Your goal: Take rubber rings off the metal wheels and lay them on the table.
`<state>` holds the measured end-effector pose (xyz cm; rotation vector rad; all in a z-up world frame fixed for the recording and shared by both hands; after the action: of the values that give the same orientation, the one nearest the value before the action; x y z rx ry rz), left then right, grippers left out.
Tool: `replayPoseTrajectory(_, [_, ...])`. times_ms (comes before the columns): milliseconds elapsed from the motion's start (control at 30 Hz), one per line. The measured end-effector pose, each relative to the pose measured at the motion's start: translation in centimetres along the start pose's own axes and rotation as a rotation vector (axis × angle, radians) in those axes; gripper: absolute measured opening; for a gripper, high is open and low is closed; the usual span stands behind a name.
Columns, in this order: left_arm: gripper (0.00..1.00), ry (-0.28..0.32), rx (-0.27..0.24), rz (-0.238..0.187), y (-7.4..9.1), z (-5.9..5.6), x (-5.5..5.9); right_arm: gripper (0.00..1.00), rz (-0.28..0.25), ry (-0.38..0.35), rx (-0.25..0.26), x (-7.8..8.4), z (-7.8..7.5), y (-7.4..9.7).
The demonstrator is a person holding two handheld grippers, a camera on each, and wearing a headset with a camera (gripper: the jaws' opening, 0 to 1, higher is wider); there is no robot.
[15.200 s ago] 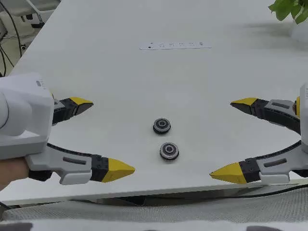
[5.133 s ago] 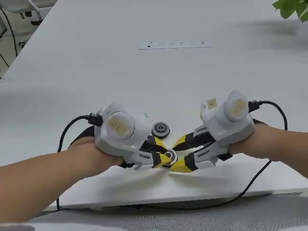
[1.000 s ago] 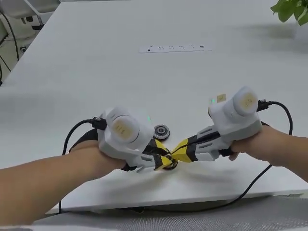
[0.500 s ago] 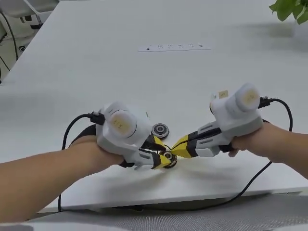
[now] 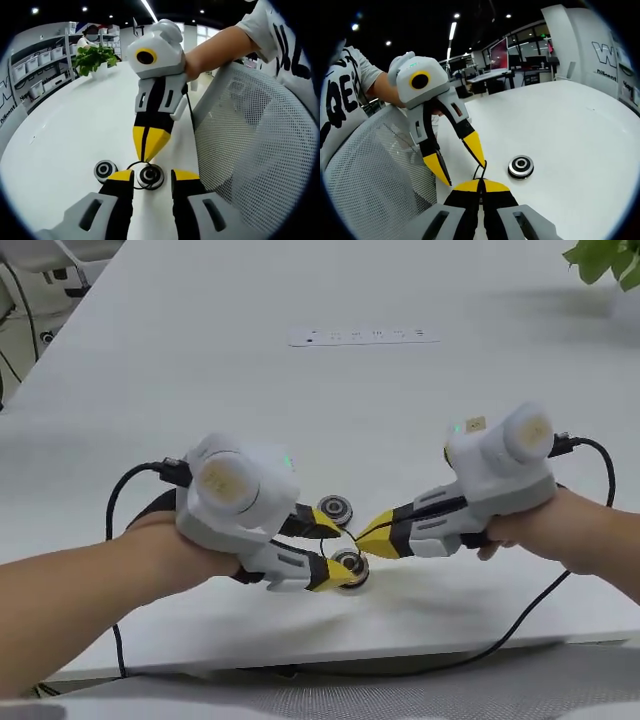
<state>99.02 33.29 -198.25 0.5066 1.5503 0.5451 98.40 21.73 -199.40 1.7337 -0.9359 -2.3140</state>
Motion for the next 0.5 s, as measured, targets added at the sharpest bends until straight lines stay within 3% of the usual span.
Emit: replayPoseTrajectory(500, [0.41, 0.011, -0.055, -0.087, 3.7, -0.2, -0.6, 0.0, -0.045, 0.01, -0.001, -1.7, 0.4, 0.4])
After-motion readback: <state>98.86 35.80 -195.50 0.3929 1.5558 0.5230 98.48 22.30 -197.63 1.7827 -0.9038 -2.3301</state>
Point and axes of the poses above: the centre of the closed fingertips' face, and the gripper's own axes: y roughly backward along the fingers, z roughly to its left, x roughly out of its underside, the point moved 7 cm from there along y, roughly backward along the fingers, and after that the axes turned 5 degrees about y, right-handed, at the moved point
